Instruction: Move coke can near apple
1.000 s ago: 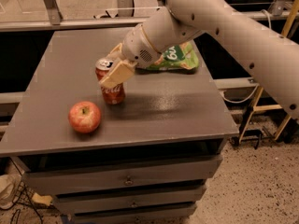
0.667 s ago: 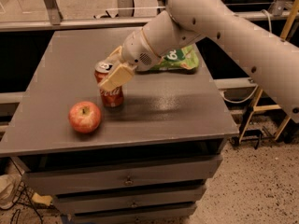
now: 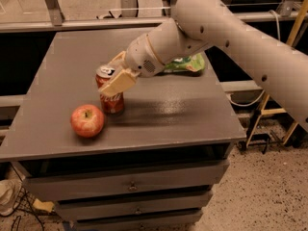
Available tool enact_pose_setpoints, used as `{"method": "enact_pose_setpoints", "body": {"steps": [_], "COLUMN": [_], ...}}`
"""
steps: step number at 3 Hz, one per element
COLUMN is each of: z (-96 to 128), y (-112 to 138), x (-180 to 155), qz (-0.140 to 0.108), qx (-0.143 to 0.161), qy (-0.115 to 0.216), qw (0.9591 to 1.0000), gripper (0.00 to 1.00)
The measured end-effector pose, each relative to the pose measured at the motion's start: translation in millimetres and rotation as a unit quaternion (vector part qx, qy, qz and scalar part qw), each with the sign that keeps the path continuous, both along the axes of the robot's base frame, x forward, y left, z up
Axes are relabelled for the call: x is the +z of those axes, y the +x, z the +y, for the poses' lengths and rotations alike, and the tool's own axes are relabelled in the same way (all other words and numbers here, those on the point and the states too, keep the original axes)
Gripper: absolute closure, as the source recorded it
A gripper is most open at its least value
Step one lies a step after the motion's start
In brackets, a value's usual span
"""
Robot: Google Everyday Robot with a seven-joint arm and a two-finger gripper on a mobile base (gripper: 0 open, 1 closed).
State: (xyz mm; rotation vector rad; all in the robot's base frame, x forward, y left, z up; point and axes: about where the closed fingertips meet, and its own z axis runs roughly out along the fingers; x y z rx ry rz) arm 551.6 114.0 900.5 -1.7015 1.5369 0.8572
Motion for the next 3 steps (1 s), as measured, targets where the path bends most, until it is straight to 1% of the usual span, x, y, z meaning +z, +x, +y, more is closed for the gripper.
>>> {"method": "enact_pose_setpoints", "body": {"steps": [1, 2, 3], "z": [2.0, 4.7, 6.3], "y": [-1.1, -2.5, -3.4], "x": [-0.3, -0.7, -1.0], "qz": [0.0, 0.001, 0.001], "qx": [0.002, 0.005, 0.007], "qy": [0.0, 0.0, -0.001], "qw": [1.0, 1.0, 1.0], "gripper": [0.61, 0.3, 0.07]}}
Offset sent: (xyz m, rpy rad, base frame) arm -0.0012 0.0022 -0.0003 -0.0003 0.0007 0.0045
